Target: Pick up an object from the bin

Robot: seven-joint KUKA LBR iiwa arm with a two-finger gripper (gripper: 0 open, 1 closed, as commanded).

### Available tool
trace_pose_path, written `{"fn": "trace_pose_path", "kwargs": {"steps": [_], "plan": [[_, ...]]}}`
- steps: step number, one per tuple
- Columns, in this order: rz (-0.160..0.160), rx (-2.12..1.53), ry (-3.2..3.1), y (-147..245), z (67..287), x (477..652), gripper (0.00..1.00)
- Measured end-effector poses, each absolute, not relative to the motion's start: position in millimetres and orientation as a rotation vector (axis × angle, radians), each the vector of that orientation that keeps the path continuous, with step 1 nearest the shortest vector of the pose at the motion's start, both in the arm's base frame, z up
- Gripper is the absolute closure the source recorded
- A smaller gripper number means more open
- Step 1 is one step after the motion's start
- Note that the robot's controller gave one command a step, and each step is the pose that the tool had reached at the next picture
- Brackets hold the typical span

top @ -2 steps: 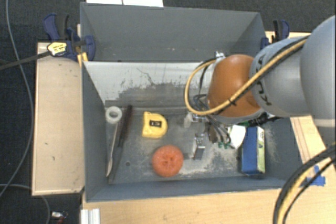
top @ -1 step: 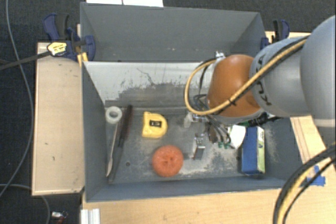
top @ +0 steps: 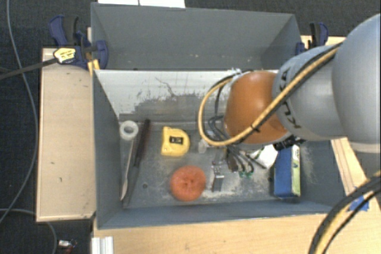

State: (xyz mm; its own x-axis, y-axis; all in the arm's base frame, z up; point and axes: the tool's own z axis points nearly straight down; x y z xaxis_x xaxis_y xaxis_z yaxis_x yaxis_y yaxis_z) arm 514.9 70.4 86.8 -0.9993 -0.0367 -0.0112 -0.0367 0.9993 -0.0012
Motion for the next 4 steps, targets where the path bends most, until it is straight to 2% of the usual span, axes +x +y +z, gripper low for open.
{"fn": "trace_pose_path", "kwargs": {"steps": [1, 2, 3, 4], "plan": [[0.0, -0.038, 3.125, 129.7, 78.6, 519.3, 0.0], [-0.003, -0.103, 3.125, 130.6, 72.5, 503.9, 0.0], [0.0, -0.119, 3.124, 165.4, 70.7, 488.6, 0.0], [-0.004, -0.107, 3.125, 227.3, 70.5, 511.2, 1.0]]}}
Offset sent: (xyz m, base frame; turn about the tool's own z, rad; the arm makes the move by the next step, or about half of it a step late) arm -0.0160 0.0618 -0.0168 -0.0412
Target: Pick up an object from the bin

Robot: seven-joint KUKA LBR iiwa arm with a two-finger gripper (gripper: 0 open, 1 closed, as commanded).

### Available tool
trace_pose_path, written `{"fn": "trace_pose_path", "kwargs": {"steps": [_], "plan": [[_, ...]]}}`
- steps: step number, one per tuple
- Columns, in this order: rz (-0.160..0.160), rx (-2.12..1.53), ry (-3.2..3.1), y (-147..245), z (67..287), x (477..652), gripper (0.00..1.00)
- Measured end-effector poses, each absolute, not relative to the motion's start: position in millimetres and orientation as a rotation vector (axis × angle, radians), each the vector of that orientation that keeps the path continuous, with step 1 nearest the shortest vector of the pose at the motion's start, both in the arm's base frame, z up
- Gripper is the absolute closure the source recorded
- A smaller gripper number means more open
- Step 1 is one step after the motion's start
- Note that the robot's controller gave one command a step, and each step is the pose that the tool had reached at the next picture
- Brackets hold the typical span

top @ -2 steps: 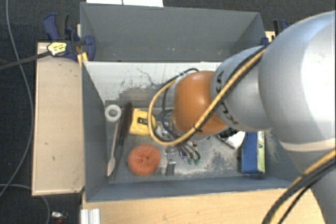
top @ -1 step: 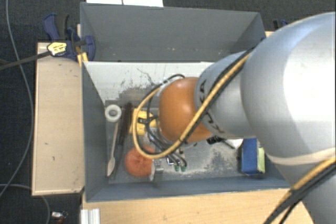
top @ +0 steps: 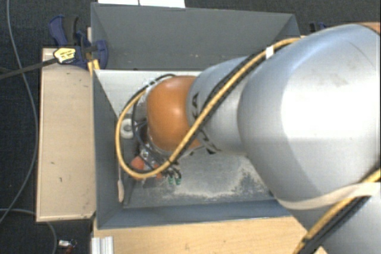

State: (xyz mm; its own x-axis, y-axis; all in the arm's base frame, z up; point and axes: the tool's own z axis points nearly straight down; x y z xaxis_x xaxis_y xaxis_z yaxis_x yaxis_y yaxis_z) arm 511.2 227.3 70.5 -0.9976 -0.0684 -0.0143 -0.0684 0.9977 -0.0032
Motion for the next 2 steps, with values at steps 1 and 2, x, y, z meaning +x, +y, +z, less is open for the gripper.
{"fn": "trace_pose_path", "kwargs": {"steps": [1, 2], "plan": [[-0.004, -0.108, 3.125, 227.4, 70.5, 511.2, 1.0], [-0.006, -0.136, 3.126, 230.6, 70.3, 506.0, 1.0]]}}
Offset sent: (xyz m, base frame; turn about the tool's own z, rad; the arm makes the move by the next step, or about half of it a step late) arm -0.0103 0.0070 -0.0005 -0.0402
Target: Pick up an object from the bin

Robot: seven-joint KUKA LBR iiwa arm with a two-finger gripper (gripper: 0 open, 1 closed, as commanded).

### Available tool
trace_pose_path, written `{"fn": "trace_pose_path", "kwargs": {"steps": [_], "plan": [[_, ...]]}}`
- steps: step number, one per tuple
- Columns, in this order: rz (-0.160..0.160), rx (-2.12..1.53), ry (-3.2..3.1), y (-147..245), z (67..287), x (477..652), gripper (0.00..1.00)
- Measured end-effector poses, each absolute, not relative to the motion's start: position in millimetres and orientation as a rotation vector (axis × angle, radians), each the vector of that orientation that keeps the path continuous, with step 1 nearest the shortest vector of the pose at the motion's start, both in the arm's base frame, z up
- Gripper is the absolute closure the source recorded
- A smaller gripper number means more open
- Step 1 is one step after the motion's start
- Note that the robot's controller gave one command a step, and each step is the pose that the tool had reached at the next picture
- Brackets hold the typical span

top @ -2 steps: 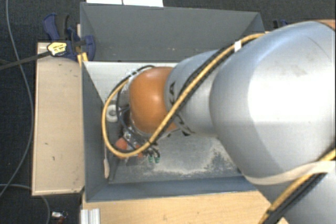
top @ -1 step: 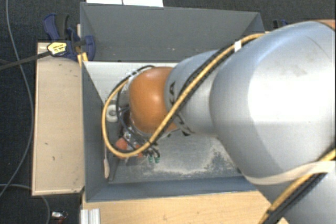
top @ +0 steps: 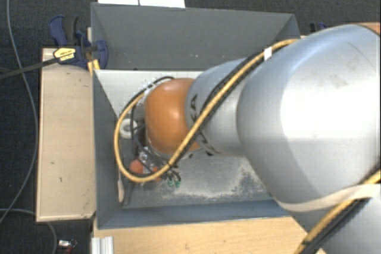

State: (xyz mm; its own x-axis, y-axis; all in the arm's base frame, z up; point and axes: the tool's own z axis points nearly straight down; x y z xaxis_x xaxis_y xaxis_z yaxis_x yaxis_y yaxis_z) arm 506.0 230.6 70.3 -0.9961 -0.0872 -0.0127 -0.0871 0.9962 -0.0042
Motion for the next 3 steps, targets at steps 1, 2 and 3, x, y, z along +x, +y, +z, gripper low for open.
{"fn": "trace_pose_path", "kwargs": {"steps": [1, 2, 3], "plan": [[-0.006, -0.199, 3.122, 226.5, 72.1, 490.3, 1.0], [-0.008, -0.27, 3.118, 229.9, 144.3, 497.8, 1.0], [-0.011, -0.25, 3.127, 226.2, 211.4, 504.0, 1.0]]}}
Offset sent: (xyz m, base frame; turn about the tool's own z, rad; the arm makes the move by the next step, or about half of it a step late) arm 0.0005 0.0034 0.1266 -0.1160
